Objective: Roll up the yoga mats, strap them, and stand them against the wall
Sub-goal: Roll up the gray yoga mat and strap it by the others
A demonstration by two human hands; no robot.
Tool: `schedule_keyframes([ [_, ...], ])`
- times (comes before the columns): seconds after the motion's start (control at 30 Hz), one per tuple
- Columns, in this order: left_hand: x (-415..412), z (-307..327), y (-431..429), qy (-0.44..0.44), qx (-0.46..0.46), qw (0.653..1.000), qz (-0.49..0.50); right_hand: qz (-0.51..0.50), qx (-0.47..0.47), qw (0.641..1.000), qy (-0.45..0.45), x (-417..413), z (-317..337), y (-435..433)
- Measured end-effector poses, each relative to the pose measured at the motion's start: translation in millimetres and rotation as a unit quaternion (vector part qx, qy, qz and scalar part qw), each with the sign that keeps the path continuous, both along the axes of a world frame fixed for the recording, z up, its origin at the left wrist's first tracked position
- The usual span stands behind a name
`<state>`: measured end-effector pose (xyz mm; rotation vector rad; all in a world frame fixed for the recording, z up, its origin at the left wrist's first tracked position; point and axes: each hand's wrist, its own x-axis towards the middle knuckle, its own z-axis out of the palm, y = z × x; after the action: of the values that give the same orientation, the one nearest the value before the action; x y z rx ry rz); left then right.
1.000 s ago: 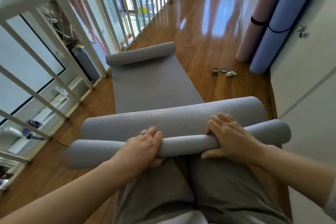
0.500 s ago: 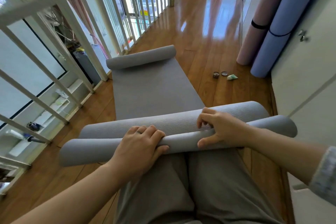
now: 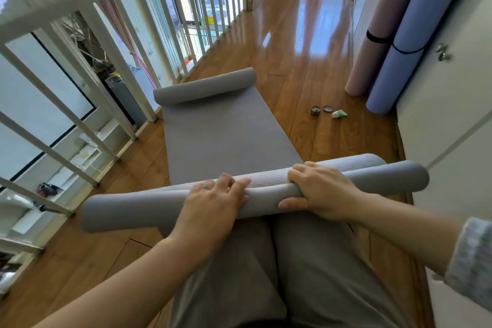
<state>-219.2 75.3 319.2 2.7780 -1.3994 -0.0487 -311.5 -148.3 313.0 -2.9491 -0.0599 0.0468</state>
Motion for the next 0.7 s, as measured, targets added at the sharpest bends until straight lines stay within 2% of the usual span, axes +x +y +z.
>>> schedule_keyframes([
  [0.13, -5, -7, -2, -0.011, 0.026, 1.0, -0.001, 0.0, 0.065, 0.99, 0.125, 22, 11, -5],
  [0.23, 7, -5, -8, 0.024, 0.05, 0.998, 0.004, -0.054, 0.13, 0.973, 0.181, 27, 14, -8],
  [0.27, 11, -4, -11, 0.04, 0.051, 0.998, 0.001, -0.065, 0.121, 0.979, 0.153, 24, 14, -7],
  [0.33, 19, -1, -17, 0.081, 0.073, 0.994, -0.001, -0.009, -0.005, 1.0, -0.027, 12, 3, -3],
  [0.4, 24, 0, -20, 0.105, 0.085, 0.991, -0.007, 0.032, -0.107, 0.986, -0.125, 0, -11, 7],
  [0.47, 28, 1, -23, 0.137, 0.096, 0.986, -0.008, 0.01, -0.121, 0.984, -0.132, 2, -17, 10],
  [0.6, 36, 8, -30, 0.191, 0.09, 0.977, 0.01, -0.032, -0.127, 0.988, -0.078, 18, -10, 14],
  [0.63, 34, 8, -29, 0.173, 0.075, 0.982, 0.008, -0.032, -0.113, 0.991, -0.067, 21, -7, 14],
  [0.7, 26, 2, -23, 0.069, 0.031, 0.997, -0.011, -0.029, -0.079, 0.996, -0.04, 27, -3, 10],
])
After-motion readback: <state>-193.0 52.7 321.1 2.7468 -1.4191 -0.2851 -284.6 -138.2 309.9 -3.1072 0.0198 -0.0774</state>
